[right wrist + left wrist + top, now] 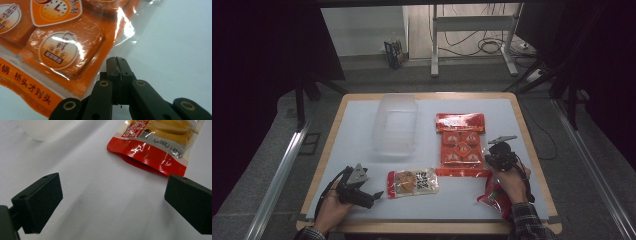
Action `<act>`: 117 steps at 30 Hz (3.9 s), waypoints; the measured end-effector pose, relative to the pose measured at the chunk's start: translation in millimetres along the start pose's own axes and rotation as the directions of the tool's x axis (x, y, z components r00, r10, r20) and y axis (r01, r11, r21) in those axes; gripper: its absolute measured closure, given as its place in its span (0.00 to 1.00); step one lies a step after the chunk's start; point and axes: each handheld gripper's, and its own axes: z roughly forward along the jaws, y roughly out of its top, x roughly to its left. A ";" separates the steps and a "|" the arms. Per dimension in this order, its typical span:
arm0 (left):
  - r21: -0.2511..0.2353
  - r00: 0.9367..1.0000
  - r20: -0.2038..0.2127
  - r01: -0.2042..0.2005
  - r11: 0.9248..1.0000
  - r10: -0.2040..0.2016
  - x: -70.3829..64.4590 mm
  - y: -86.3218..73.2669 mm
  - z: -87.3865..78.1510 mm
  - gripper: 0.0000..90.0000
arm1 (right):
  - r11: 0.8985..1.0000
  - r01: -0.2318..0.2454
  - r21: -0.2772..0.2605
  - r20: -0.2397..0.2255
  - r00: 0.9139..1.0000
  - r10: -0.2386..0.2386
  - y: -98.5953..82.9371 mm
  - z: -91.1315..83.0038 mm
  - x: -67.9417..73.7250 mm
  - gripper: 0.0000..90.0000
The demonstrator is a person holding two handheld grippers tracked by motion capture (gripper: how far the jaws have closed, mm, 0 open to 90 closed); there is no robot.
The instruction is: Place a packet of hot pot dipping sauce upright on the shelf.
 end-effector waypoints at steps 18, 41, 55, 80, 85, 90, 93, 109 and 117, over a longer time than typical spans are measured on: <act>0.009 1.000 0.001 -0.006 1.000 0.006 0.1 0.3 1.0 0.02 | 0.999 -0.016 -0.032 -0.137 0.990 0.012 0.8 1.2 25.0 0.99; 0.004 1.000 -0.005 0.001 1.000 -0.001 1.0 0.0 -0.2 0.02 | 0.991 0.105 -0.081 -0.334 0.934 -0.126 20.9 16.6 86.3 0.99; 0.001 1.000 -0.006 0.008 1.000 -0.008 1.1 -0.6 -0.5 0.02 | 0.989 0.023 -0.147 -0.137 0.990 -0.044 11.8 -17.5 13.5 0.62; 0.023 1.000 -0.005 0.001 1.000 -0.001 0.8 -0.9 2.1 0.02 | 0.989 -0.066 -0.130 -0.214 0.976 0.037 42.8 19.3 -57.9 0.45; 0.028 1.000 -0.002 -0.005 1.000 0.005 0.0 -0.7 3.2 0.02 | 0.992 -0.008 -0.127 -0.233 0.972 -0.022 60.6 18.4 -44.3 0.55; 0.031 1.000 0.001 -0.006 1.000 0.006 -0.4 -0.6 3.8 0.02 | 0.994 0.022 -0.108 -0.237 0.970 -0.048 72.6 26.3 -37.6 0.60; 0.037 1.000 0.003 -0.014 0.999 0.014 -1.0 -0.4 4.5 0.02 | 0.996 0.039 -0.082 -0.217 0.974 -0.056 82.1 36.4 -36.8 0.65; 0.042 1.000 0.008 -0.022 0.999 0.021 -1.8 -0.1 6.0 0.02 | 0.996 0.090 0.015 -0.194 0.977 -0.085 103.3 67.2 -36.5 0.81; 0.043 1.000 0.007 -0.025 0.999 0.025 -2.3 0.0 5.8 0.02 | 0.997 0.072 0.010 -0.217 0.974 -0.069 103.0 63.8 -33.6 0.99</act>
